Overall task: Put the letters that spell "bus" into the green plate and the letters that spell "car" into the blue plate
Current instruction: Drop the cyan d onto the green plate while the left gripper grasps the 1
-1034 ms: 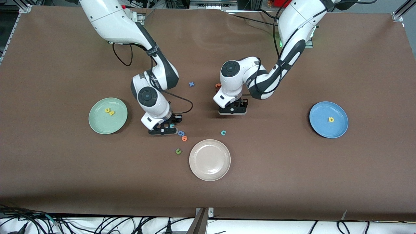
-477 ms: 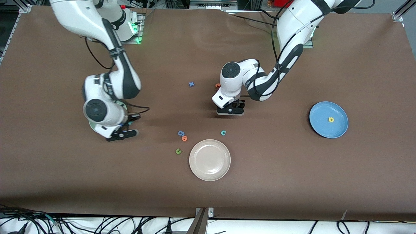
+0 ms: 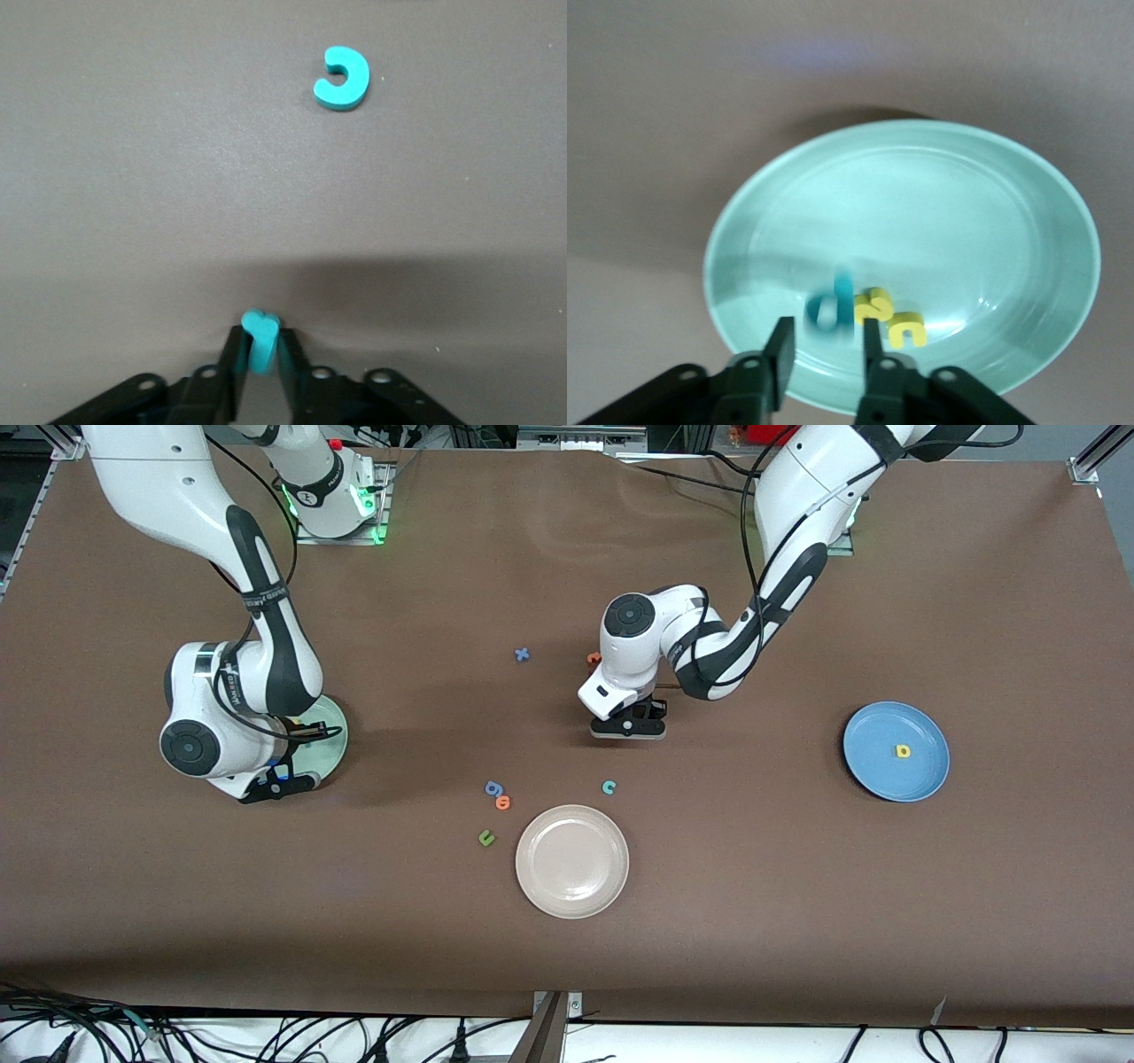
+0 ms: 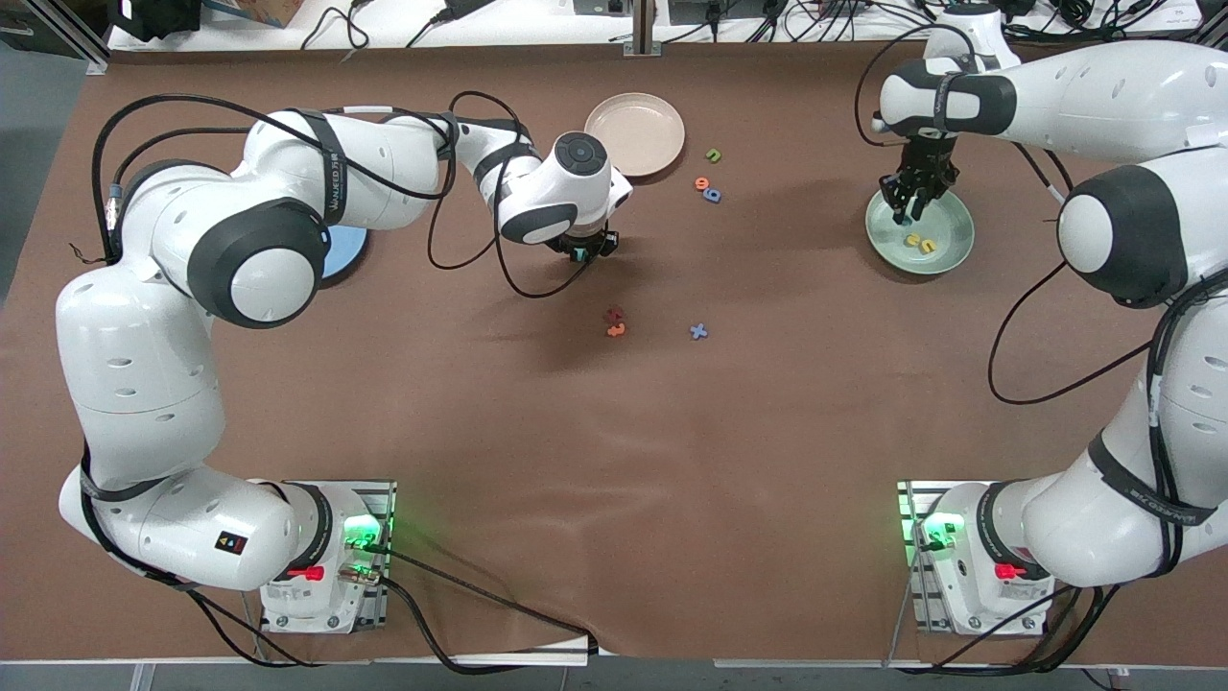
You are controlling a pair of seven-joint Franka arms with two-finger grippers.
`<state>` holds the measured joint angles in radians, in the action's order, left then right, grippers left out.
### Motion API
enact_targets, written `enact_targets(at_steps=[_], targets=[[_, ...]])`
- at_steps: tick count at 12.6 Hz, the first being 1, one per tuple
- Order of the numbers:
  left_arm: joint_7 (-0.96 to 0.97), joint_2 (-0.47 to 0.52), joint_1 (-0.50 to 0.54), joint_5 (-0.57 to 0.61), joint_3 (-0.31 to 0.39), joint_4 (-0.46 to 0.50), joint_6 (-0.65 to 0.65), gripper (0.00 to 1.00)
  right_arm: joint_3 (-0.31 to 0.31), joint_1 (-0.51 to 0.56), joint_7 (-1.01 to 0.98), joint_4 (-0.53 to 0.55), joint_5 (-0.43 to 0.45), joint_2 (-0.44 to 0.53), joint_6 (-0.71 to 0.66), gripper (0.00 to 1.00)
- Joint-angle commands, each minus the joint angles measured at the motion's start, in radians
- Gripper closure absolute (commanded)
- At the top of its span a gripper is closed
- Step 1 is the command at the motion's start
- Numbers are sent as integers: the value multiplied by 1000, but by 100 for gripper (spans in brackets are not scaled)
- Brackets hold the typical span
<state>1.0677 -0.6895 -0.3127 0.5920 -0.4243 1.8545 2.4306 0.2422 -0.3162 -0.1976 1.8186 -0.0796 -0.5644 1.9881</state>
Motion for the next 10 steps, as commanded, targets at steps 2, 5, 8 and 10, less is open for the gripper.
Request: enact_targets(at_steps=[2,5,8,10], targets=[[-80,-7,14,28,6,5,5,92,-12,6,-31,-63,-19,14,-50,0],[-144,19,50,5,6,12,-2,100,-20,-7,-29,-209,-19,23,-191,0],[-387,117,122,-174,10,83,-7,100,-46,-18,-29,-362,-17,24,-281,0],[-605,201,205,-288,10,138,-30,100,-46,-37,-19,-396,-17,70,-337,0]])
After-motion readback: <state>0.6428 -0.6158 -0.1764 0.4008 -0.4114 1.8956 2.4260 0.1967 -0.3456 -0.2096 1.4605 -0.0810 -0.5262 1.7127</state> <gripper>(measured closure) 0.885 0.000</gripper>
